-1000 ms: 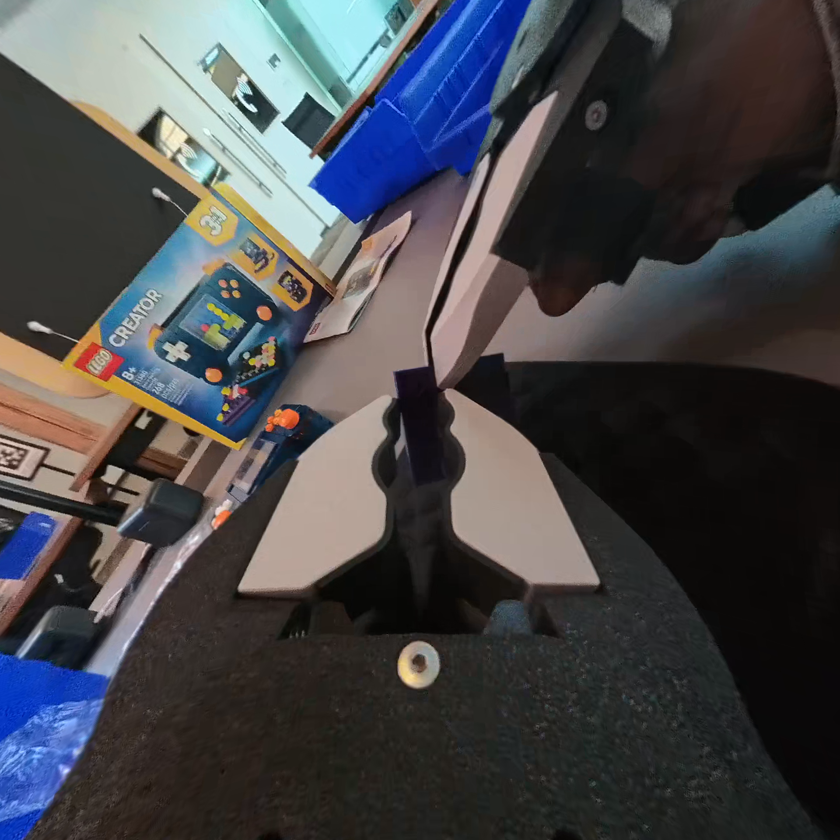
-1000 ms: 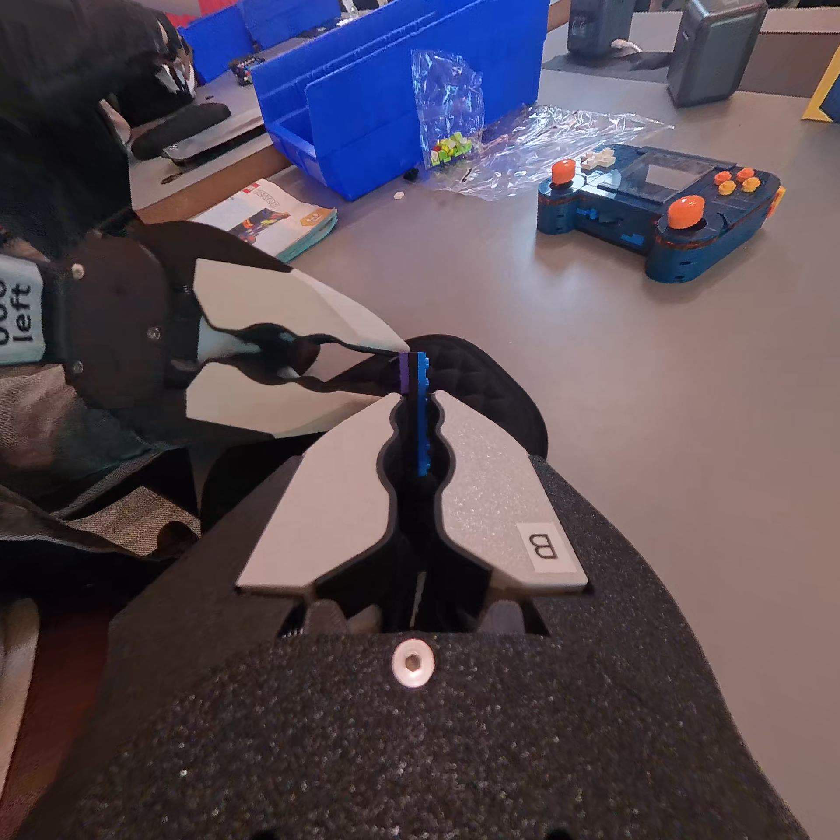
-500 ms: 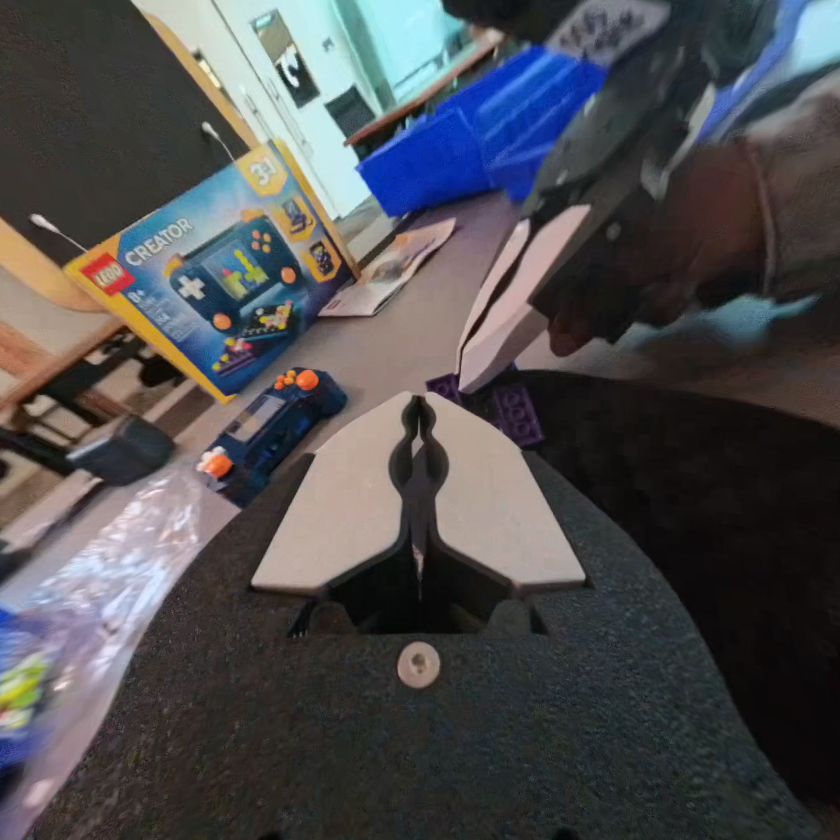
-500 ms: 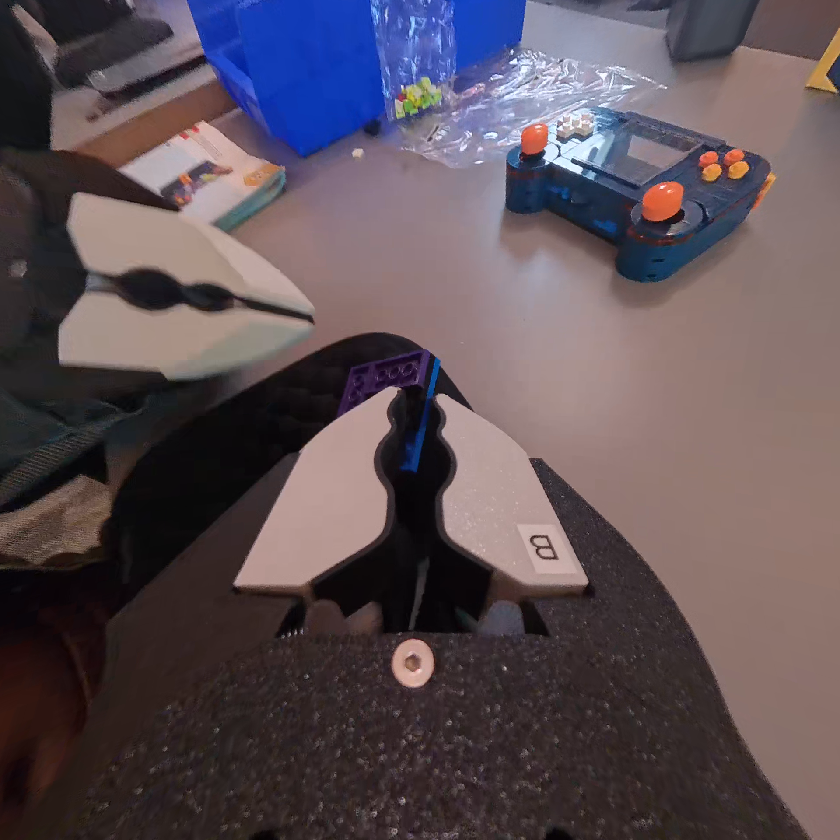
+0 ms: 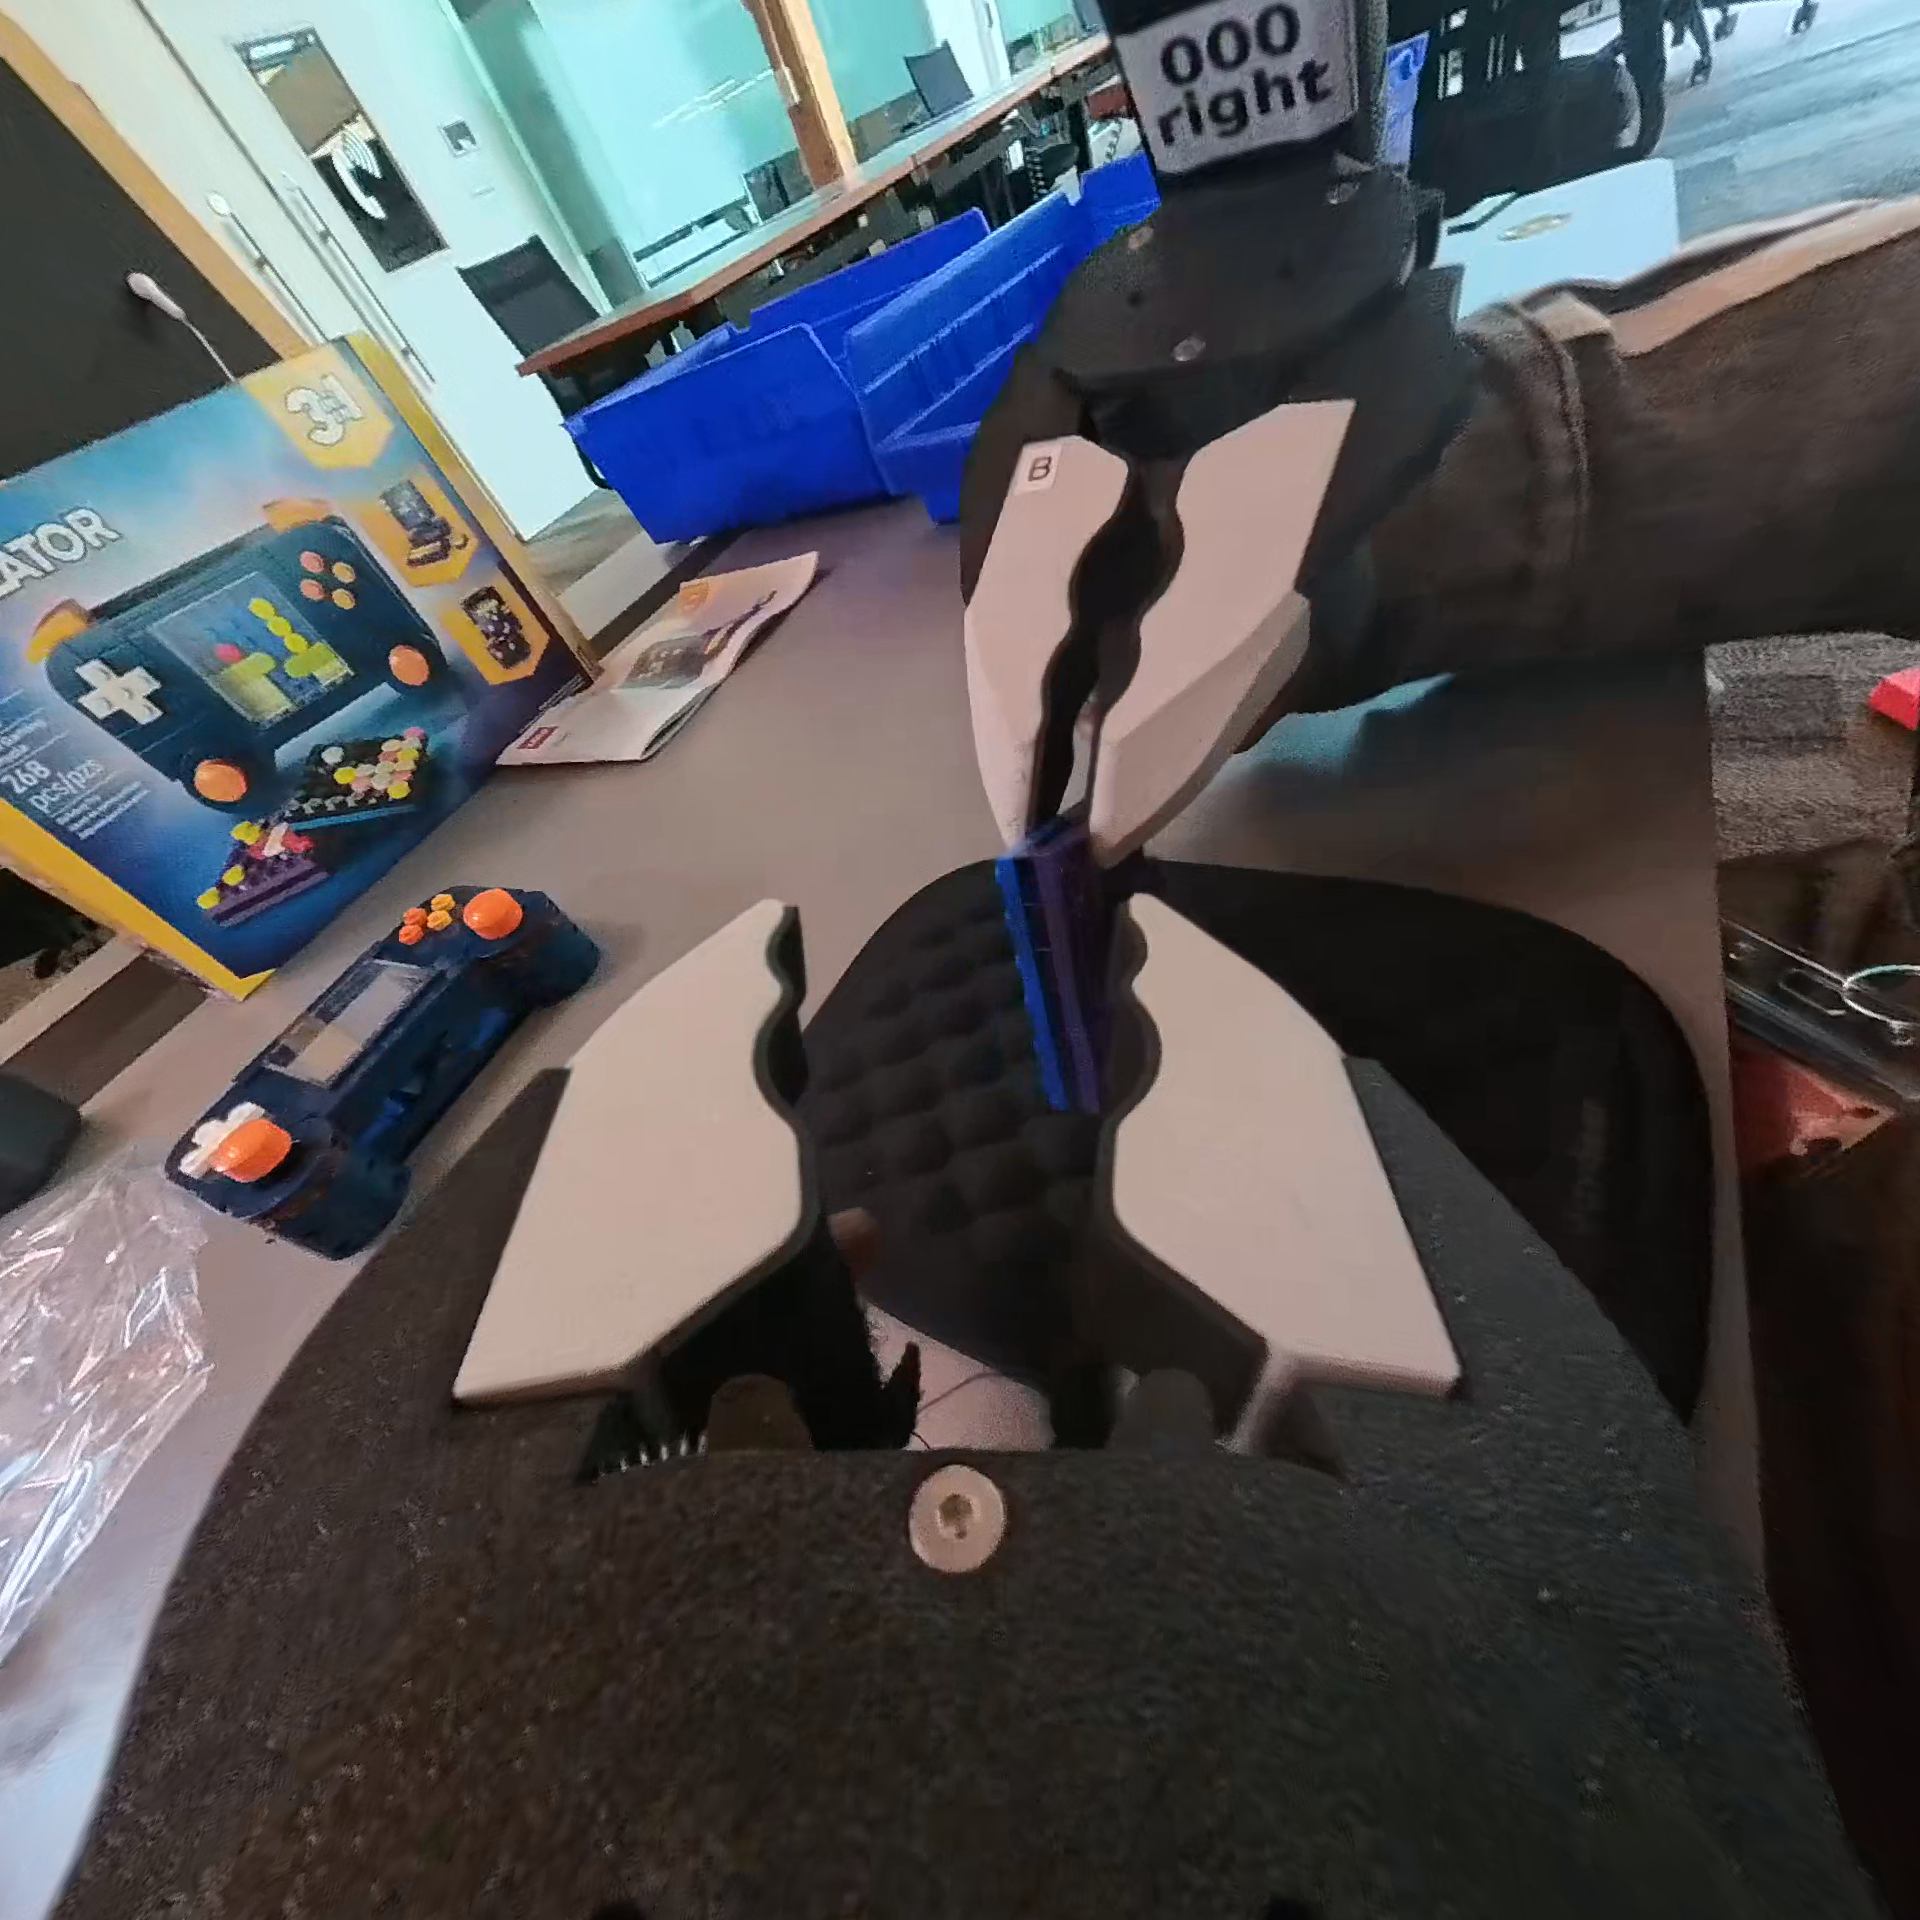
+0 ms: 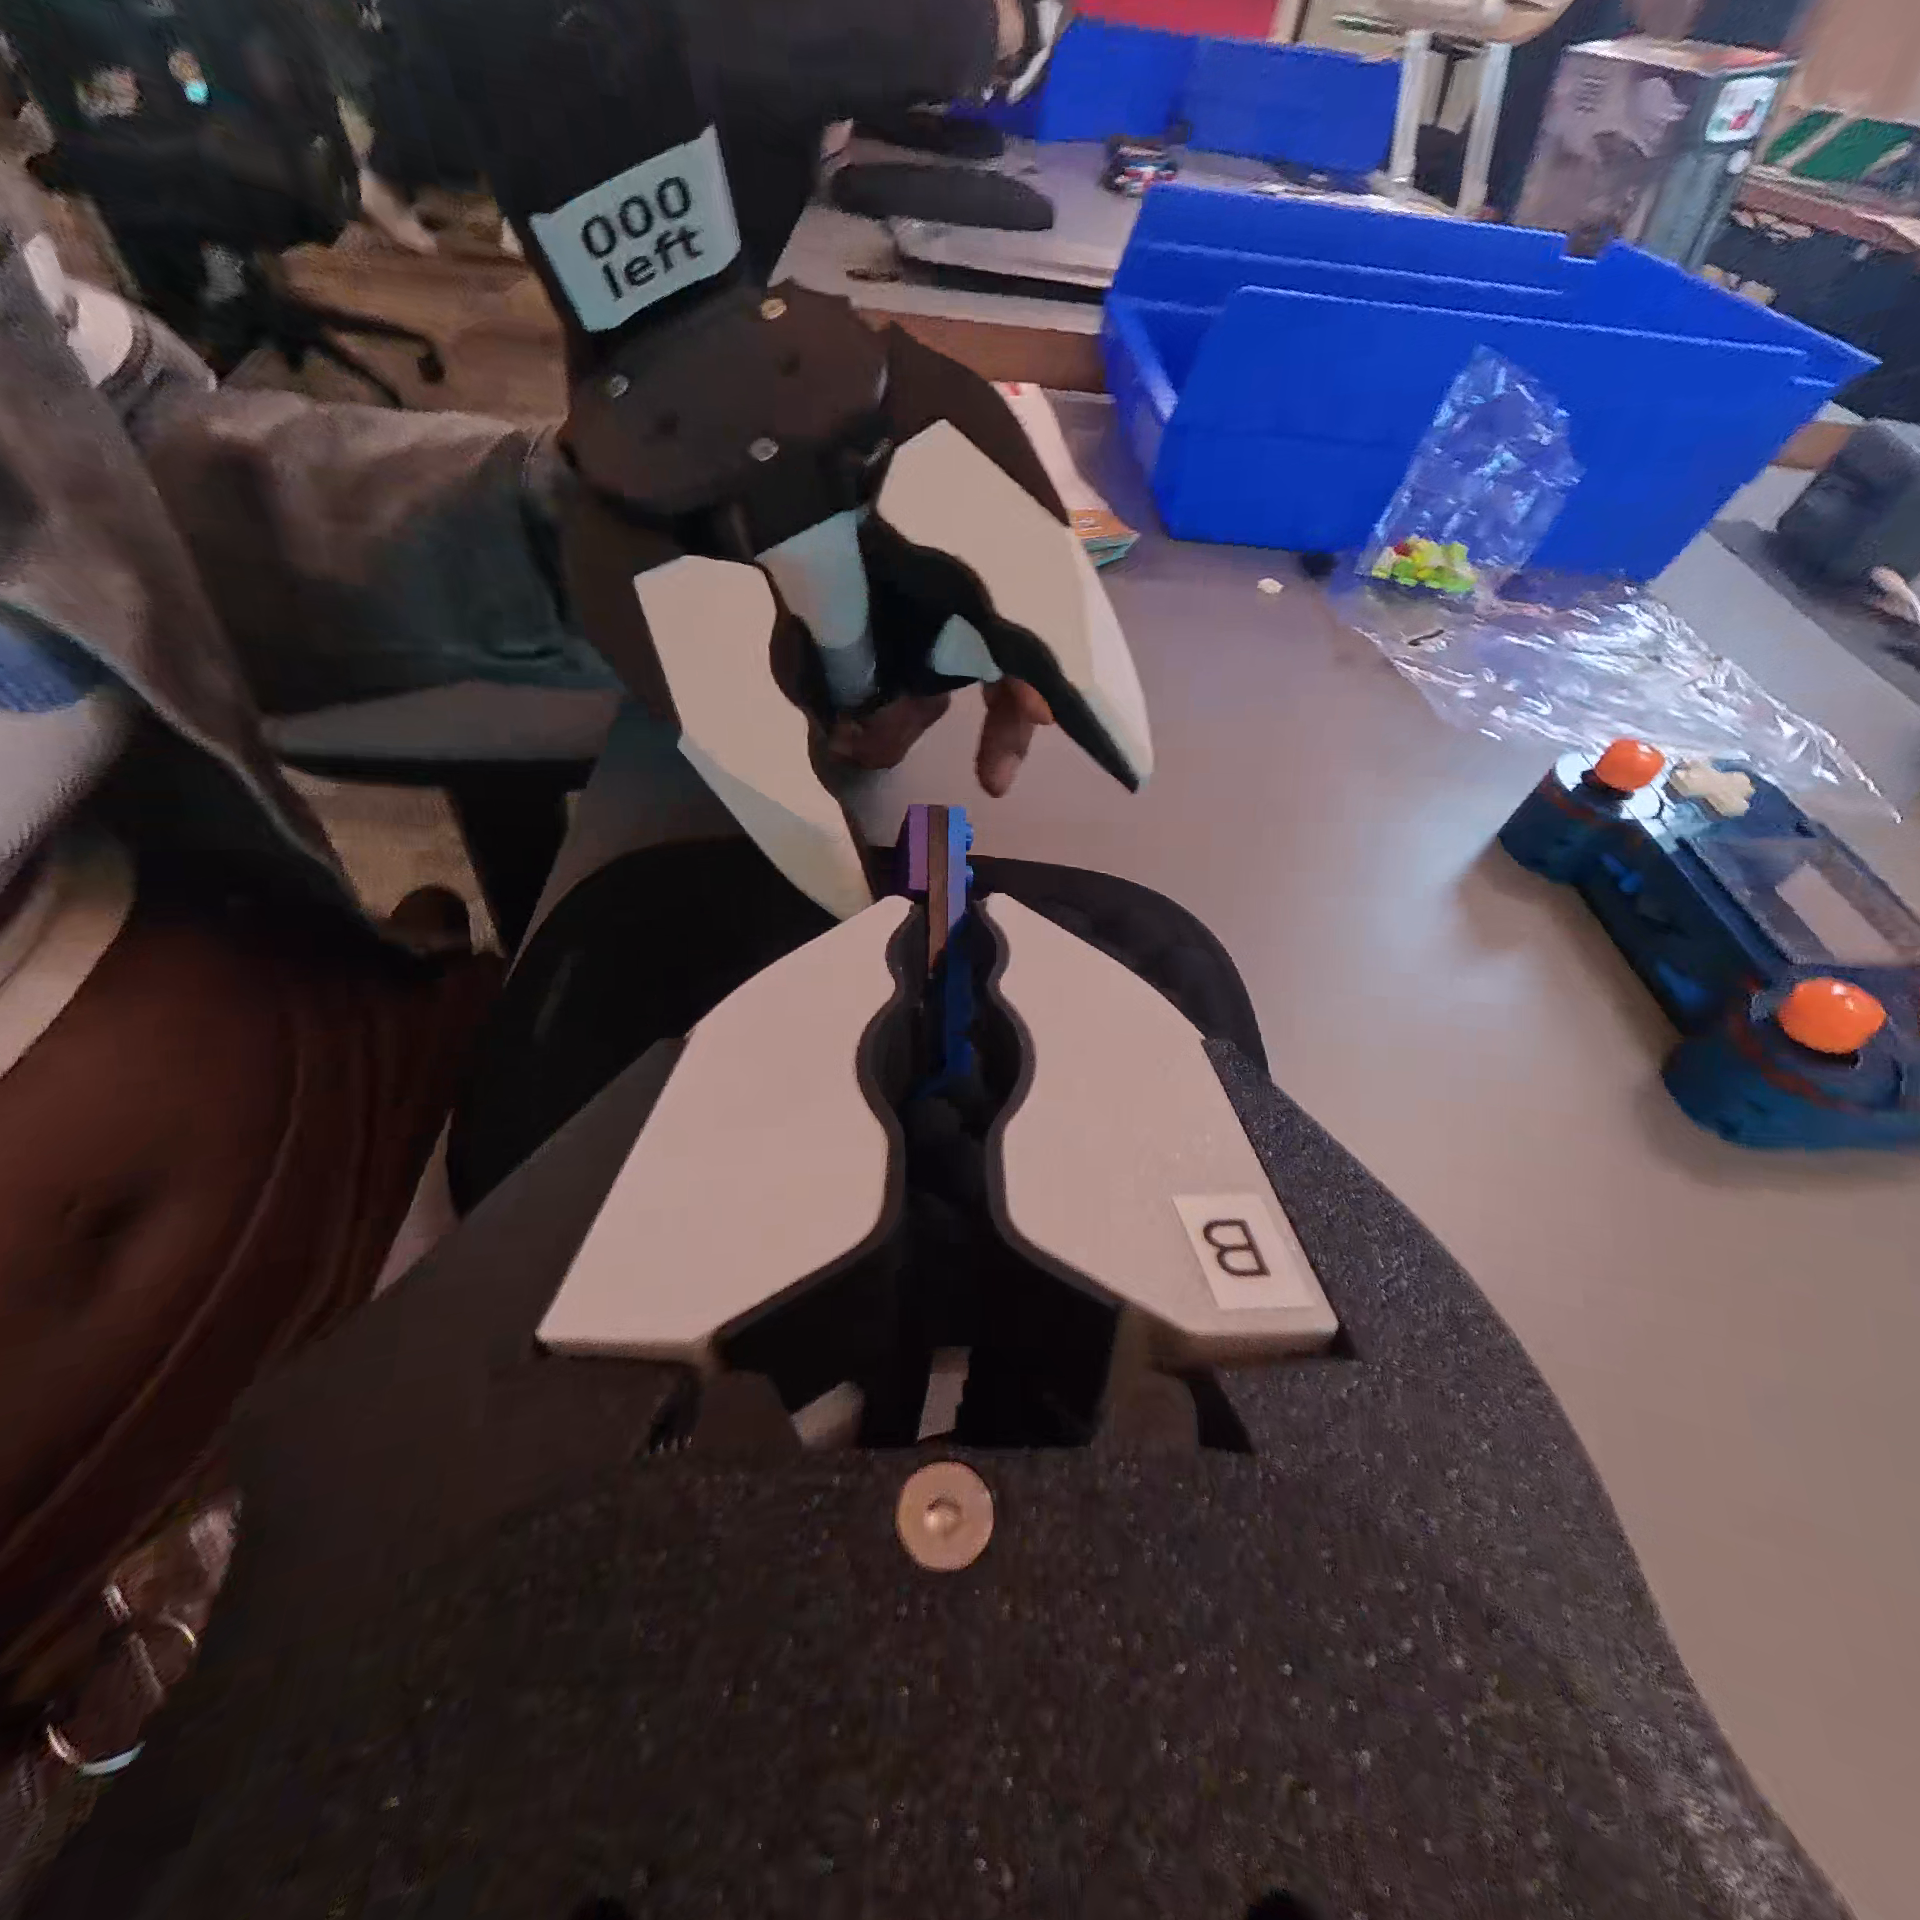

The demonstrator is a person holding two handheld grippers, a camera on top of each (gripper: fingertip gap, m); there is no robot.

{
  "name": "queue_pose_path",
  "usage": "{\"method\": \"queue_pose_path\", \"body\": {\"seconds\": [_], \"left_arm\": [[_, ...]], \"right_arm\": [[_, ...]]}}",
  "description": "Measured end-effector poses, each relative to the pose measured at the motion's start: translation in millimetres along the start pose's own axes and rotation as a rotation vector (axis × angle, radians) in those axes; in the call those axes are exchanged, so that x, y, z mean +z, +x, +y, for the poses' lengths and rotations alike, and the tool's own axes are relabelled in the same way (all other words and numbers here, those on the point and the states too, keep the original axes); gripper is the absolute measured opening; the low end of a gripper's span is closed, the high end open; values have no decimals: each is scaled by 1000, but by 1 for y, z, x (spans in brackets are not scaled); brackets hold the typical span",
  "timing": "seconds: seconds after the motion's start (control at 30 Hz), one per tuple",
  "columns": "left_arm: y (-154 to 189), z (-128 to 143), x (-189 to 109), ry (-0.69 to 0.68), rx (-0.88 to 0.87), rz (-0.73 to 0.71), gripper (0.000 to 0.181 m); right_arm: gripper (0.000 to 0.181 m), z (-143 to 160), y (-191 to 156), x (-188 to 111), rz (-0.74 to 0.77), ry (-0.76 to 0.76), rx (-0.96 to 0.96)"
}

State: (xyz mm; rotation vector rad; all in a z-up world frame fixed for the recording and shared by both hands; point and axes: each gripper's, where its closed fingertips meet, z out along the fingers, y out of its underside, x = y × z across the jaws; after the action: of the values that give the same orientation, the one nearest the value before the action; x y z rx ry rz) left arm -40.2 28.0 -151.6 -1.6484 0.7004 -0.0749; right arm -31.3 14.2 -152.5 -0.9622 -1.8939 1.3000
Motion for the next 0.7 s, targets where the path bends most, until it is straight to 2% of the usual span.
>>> {"method": "queue_pose_path", "body": {"seconds": [0.03,0.1,0.13,0.27,0.33,0.4,0.47,0.6,0.63,0.67,0.7], "left_arm": [[-1,-1,0,4,-12,-13,67],[-2,0,0,-10,-41,-26,103],[-2,3,-1,-26,-44,-28,110],[-21,5,-9,-16,-88,-136,128],[-24,-2,-13,39,-135,-133,146],[-30,-13,-18,125,-174,-155,146],[-39,-24,-26,219,-214,-193,146],[-44,-32,-32,287,-250,-200,145],[-44,-30,-32,268,-248,-199,134],[-44,-28,-32,245,-228,-199,113],[-44,-25,-33,213,-182,-212,73]], "right_arm": [[8,0,0,0,-5,-5,-35],[9,0,1,0,6,2,-95],[10,1,5,1,30,4,-106],[61,1,27,1,166,83,-135],[98,-9,37,-6,250,181,-148],[131,-19,49,-18,329,277,-121],[147,-27,61,-35,414,380,-82],[144,-37,78,-67,507,538,20],[133,-37,80,-74,521,563,33],[115,-35,82,-79,519,574,64],[83,-30,80,-81,487,566,99]]}}
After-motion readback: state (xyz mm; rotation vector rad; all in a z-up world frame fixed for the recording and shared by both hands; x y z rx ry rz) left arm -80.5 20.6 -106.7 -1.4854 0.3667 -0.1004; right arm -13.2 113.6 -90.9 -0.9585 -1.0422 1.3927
